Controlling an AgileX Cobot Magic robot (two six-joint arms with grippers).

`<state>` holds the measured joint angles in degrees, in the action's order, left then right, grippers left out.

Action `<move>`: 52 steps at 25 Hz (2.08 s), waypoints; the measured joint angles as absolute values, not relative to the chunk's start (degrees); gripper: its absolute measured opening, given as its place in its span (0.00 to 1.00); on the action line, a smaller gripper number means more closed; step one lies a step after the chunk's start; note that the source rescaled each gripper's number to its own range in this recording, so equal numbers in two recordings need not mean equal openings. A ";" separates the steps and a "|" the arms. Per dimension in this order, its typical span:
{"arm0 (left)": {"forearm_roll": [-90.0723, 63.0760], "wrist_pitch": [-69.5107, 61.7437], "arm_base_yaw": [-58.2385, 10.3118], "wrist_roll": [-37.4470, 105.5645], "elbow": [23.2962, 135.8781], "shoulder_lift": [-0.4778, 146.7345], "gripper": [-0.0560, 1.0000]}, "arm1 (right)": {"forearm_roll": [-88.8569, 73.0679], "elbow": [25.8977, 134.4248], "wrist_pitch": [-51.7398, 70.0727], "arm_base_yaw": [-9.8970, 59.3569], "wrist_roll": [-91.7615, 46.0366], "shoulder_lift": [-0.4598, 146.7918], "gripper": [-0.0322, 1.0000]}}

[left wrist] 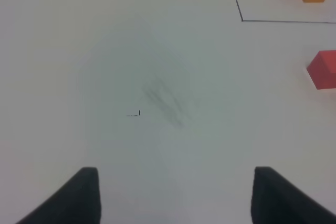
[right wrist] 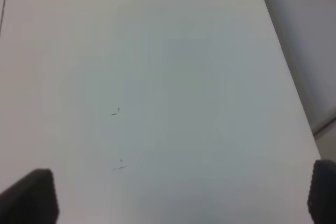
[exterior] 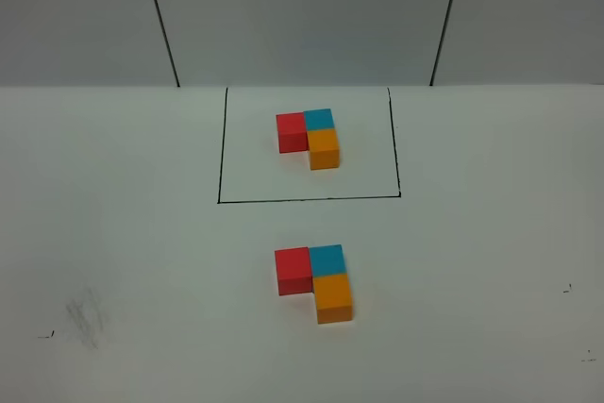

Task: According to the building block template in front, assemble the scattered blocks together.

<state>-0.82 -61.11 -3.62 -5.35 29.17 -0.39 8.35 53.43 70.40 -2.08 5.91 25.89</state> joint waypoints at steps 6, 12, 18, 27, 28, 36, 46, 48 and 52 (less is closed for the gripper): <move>-0.82 -61.11 -3.62 -5.35 29.17 -0.39 0.97 | 2.76 48.54 70.32 -7.79 5.07 22.20 0.96; -0.82 -61.11 -3.62 -5.35 29.17 -0.39 0.97 | 1.82 39.35 69.91 -9.02 4.63 16.25 0.96; -0.82 -61.11 -3.62 -5.35 29.17 -0.39 0.97 | 3.33 34.99 66.83 -8.62 4.51 9.69 0.96; -0.82 -61.11 -3.62 -5.35 29.17 -0.39 0.97 | 4.53 34.62 64.07 -2.66 4.63 9.07 0.96; -0.82 -61.11 -3.62 -5.35 29.17 -0.39 0.97 | 4.59 34.24 63.54 -2.66 4.63 9.00 0.96; -0.82 -61.11 -3.62 -5.35 29.17 -0.39 0.97 | 4.31 28.96 61.98 -1.42 4.63 3.79 0.94; -0.82 -61.11 -3.62 -5.35 29.17 -0.39 0.97 | 3.19 28.96 61.95 -1.42 0.70 3.07 0.65; -0.82 -61.11 -3.62 -5.35 29.17 -0.39 0.97 | 3.07 28.96 61.81 -1.42 0.51 3.07 0.56; -0.82 -61.11 -3.62 -5.35 29.17 -0.39 0.97 | 3.64 28.90 61.77 -1.42 0.00 3.07 0.40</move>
